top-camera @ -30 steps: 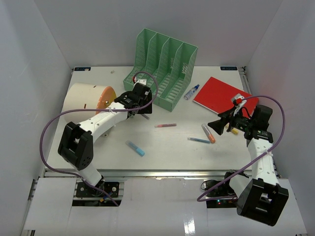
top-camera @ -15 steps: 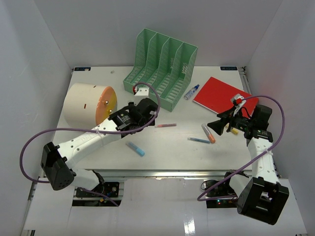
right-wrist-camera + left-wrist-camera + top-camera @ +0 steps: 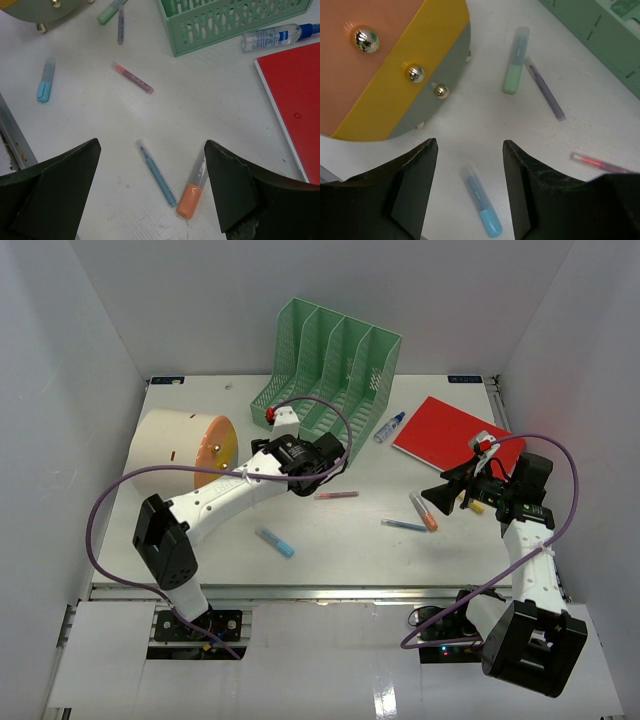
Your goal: Organize the desk
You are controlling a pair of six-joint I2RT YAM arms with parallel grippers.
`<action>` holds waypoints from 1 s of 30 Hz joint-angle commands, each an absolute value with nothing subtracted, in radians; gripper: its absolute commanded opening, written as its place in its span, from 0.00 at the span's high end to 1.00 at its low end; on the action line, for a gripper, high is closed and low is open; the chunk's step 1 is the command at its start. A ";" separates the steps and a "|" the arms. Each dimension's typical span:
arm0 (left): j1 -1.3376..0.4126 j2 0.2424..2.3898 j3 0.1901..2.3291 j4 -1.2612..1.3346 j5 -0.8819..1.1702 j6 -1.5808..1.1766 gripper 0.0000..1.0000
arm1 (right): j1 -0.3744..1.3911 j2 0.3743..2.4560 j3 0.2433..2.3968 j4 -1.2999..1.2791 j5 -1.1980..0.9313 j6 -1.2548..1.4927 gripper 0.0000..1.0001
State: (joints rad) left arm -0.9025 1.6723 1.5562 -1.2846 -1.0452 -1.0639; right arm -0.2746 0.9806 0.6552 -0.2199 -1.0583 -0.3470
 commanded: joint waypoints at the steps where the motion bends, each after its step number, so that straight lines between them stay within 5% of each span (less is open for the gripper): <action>1: -0.823 1.689 1.661 -1.405 -1.172 -0.929 0.34 | -0.279 0.962 0.652 -0.195 -1.090 -0.339 0.09; 10: -0.794 1.726 1.741 -1.405 -1.257 -0.711 0.36 | -0.270 0.991 0.649 -0.194 -1.118 -0.335 0.09; 17: -0.728 1.710 1.698 -1.405 -1.250 -0.639 0.54 | -0.267 0.994 0.646 -0.185 -1.109 -0.328 0.09; 30: -0.647 1.718 1.646 -1.401 -1.214 -0.582 0.50 | -0.267 0.982 0.647 -0.184 -1.112 -0.321 0.10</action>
